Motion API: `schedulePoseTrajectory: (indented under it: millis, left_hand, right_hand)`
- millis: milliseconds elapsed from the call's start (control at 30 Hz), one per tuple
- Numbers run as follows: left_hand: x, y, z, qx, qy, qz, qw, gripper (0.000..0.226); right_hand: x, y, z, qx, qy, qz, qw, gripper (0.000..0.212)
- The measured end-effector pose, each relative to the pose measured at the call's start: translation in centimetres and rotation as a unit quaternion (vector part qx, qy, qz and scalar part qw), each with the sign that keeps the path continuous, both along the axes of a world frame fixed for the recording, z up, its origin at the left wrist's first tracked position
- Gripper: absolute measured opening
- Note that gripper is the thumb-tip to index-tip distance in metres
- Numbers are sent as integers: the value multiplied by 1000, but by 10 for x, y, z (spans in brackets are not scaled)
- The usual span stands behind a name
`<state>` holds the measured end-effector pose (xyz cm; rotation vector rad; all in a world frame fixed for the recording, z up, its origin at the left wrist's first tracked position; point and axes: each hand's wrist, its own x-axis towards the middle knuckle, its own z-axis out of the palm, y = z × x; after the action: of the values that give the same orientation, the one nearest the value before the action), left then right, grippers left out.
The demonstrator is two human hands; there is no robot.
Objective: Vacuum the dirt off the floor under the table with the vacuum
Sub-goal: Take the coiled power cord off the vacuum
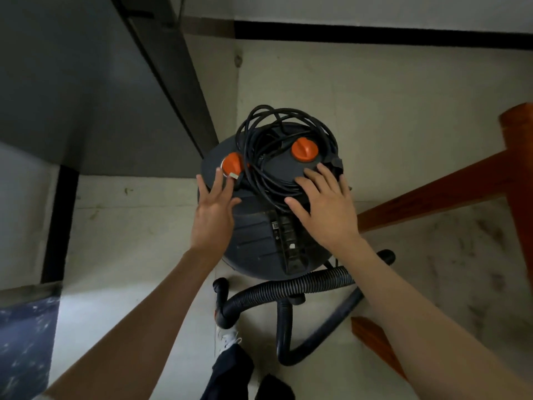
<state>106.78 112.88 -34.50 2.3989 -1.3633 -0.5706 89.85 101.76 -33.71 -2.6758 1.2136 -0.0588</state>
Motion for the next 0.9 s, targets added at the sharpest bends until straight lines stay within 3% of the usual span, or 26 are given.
schedulePoseTrajectory:
  millis: [333,533,700,900]
  left_hand:
    - [-18,-17,-4,0,3,-29,1000,47]
    - [-27,-27,-7,-30,44,-29,998,46]
    - [-21,-40,-12,-79,17,-32,996,42]
    - [-28,-51,-11,-84,7,-14,996,39]
  right_hand:
    - [-6,-9,9,26,19,-78,996,70]
    - [-22,-9,9,24,54,-64,996,96]
    - [-20,-26,6,-20,88,-37,995,80]
    - [-21,-45,10,10,92,-16,996,82]
